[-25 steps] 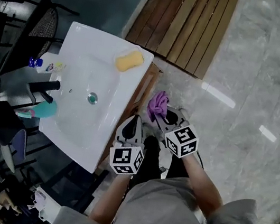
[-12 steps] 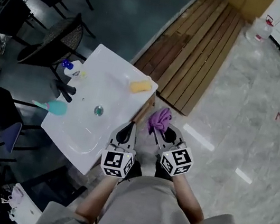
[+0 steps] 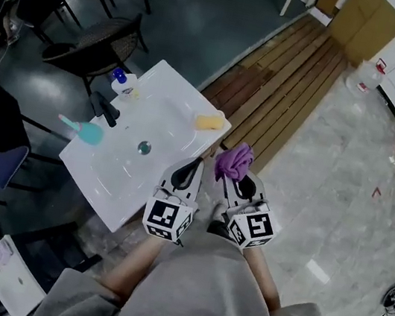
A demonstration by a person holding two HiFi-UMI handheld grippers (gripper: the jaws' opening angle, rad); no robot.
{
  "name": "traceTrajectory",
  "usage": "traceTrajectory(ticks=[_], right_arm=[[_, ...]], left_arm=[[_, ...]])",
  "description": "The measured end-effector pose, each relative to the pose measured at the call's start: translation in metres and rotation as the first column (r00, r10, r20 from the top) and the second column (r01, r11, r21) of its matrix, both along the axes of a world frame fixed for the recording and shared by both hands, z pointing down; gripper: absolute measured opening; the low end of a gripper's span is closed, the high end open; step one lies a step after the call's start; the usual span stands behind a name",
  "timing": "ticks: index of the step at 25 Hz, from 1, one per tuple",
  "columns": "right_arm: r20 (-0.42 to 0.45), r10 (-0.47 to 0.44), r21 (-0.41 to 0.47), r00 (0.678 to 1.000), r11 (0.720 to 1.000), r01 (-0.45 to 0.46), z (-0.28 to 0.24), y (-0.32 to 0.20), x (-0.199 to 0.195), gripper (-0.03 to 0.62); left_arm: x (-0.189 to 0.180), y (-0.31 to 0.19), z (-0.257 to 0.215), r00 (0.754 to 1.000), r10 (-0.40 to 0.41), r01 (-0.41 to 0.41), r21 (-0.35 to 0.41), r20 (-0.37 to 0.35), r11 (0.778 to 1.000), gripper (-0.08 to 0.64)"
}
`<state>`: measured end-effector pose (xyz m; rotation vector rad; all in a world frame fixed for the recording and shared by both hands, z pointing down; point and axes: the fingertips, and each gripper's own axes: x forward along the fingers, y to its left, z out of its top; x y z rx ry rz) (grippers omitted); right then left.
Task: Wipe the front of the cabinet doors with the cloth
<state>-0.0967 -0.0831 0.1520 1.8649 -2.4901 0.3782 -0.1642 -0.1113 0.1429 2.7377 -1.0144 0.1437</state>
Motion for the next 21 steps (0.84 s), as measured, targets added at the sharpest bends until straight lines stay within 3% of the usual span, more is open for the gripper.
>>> traceTrajectory(ticks=[7, 21], right_arm=[[-0.060, -0.030, 0.105, 0.998, 0.994, 0.036, -0.026, 0.000, -0.025, 0.063], [-0.024, -0.017, 0.114, 1.000, 0.993, 0.020, -0.030, -0.009, -0.042, 0.063]], left_arm=[[-0.020, 0.002, -0.021, 0.999, 0.015, -0.012, 0.065, -0.044, 0.998, 0.006], [-0.037, -0.003, -0.022, 0.999, 0.036, -0.033, 0.072, -0.039, 0.997, 0.006]])
